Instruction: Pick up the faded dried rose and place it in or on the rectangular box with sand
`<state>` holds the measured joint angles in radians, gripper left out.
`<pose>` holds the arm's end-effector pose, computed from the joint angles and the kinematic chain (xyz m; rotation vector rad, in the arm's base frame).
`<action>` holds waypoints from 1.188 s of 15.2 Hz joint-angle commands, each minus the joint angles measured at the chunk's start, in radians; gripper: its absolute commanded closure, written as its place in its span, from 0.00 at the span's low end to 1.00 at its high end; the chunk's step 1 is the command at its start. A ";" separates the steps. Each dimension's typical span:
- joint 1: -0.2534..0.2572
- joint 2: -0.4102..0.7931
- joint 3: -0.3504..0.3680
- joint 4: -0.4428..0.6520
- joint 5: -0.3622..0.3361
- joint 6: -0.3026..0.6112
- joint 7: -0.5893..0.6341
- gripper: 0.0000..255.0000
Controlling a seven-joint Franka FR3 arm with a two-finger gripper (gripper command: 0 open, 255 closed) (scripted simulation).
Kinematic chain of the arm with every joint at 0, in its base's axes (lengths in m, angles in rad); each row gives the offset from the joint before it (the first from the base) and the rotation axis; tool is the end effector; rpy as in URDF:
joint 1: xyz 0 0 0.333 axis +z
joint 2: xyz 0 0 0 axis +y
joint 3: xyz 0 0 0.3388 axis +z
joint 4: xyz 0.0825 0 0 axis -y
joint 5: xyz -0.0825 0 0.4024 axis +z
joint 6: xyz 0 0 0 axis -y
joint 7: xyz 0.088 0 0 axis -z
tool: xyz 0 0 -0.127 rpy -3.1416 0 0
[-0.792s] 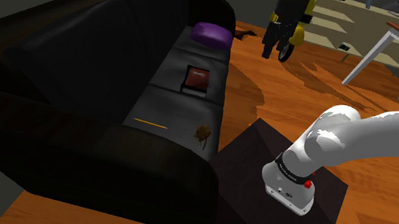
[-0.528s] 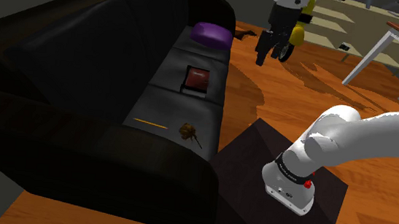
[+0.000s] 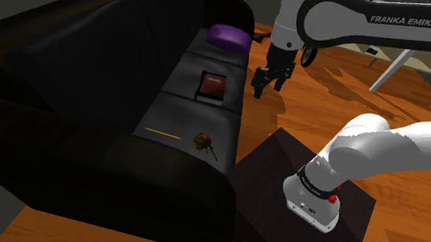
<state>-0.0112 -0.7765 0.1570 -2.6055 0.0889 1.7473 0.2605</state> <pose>0.3058 0.0563 0.4723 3.0879 -0.2841 -0.1258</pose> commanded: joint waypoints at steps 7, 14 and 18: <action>0.005 0.143 0.146 -0.153 0.088 0.324 0.213 0.00; -0.033 0.412 0.290 -0.188 0.100 0.647 0.426 0.00; -0.100 0.616 0.378 -0.164 0.000 0.829 0.607 0.00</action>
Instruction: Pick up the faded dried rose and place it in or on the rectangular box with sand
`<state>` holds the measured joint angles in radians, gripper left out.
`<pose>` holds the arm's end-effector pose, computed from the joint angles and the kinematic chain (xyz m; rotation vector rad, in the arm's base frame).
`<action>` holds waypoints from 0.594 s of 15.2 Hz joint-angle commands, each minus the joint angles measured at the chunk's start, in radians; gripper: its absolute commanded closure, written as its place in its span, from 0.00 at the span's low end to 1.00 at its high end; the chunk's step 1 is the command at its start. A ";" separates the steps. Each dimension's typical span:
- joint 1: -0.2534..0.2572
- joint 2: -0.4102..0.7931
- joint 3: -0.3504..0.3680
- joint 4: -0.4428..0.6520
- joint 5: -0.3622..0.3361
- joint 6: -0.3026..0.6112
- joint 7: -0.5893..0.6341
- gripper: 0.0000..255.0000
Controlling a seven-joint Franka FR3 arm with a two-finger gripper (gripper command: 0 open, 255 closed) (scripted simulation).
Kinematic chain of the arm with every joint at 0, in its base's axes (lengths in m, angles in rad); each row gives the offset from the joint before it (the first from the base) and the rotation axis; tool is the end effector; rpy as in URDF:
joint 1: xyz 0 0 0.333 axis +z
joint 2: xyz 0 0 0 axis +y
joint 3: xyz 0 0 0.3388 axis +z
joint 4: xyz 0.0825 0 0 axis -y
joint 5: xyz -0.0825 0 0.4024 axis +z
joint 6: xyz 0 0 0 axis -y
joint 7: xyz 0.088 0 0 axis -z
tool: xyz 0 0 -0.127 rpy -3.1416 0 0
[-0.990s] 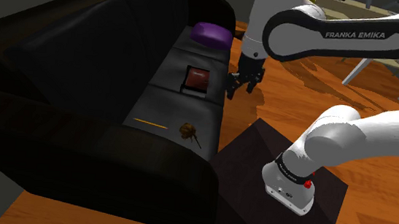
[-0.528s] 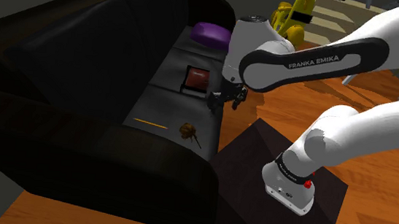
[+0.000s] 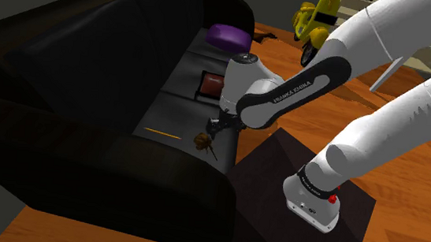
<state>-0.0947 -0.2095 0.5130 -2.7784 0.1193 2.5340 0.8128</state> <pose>0.3512 0.1428 0.2485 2.9806 -0.7721 -0.0379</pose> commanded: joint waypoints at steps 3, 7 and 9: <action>-0.027 0.085 0.027 0.004 -0.060 0.080 0.077 0.00; -0.053 0.162 0.035 -0.001 -0.142 0.153 0.135 0.00; -0.062 0.194 0.033 -0.002 -0.185 0.180 0.165 0.00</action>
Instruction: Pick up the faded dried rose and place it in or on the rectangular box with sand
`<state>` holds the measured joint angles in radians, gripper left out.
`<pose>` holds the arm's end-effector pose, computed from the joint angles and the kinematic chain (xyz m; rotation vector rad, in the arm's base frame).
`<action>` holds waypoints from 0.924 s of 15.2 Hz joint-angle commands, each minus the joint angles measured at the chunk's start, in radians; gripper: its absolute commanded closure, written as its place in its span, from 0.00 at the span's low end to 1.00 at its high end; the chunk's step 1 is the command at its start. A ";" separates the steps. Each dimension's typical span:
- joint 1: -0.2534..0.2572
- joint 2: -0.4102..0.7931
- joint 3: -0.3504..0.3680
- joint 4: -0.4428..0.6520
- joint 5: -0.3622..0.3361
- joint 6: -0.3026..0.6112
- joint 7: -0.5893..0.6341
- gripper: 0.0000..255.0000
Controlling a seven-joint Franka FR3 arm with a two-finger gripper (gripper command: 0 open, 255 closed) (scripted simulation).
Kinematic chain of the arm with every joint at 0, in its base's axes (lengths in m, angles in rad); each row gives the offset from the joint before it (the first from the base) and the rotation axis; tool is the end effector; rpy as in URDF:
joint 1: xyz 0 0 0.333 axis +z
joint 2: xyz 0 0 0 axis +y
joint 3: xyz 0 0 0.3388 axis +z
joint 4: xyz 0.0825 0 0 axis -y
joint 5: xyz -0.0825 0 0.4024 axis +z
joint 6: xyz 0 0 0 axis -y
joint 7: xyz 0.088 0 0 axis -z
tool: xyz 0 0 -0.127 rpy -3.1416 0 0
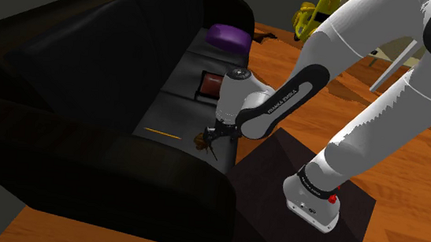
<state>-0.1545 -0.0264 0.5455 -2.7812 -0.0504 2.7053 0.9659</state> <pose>0.3541 0.1454 0.1996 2.9742 -0.8058 -0.0317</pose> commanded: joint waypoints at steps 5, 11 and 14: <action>-0.002 0.011 0.000 0.001 -0.015 0.009 0.012 0.00; -0.002 0.011 0.000 0.001 -0.015 0.009 0.012 1.00; -0.002 0.011 0.000 0.001 -0.015 0.009 0.012 1.00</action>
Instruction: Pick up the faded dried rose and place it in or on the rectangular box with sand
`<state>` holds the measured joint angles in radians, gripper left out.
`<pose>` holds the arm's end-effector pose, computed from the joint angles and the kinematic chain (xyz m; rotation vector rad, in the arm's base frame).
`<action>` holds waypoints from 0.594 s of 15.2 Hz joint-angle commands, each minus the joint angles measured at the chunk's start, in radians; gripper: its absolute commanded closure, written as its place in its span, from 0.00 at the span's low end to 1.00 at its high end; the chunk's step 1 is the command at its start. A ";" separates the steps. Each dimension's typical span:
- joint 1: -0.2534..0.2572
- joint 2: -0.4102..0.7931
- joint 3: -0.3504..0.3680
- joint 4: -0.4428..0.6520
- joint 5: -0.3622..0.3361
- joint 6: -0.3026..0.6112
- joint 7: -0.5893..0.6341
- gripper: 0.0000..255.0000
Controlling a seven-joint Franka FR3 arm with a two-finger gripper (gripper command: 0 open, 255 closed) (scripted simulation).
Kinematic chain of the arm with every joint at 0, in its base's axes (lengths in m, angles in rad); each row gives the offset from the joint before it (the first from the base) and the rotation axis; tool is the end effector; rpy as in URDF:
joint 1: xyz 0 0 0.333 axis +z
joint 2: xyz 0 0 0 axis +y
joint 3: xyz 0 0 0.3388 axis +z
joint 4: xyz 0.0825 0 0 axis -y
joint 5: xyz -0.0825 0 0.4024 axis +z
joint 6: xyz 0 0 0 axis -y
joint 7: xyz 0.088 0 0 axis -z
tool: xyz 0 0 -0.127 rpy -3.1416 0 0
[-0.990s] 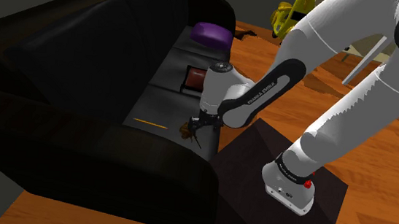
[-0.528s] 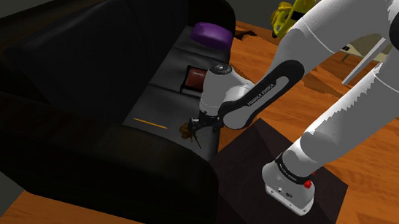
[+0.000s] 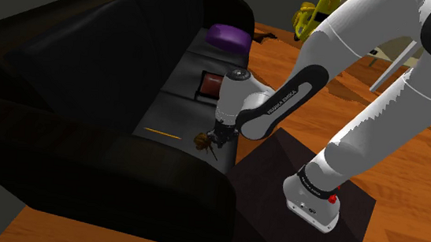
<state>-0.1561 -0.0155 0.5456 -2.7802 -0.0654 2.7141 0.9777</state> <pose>0.3542 0.1461 0.1971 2.9750 -0.8045 -0.0307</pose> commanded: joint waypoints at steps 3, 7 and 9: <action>0.000 0.000 0.000 0.000 0.000 0.000 0.000 1.00; -0.013 0.184 -0.049 0.120 -0.232 0.006 0.157 0.00; 0.019 0.291 -0.104 0.204 -0.326 -0.004 0.219 0.00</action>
<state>-0.1509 0.2164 0.4688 -2.6157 -0.3293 2.7095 1.1555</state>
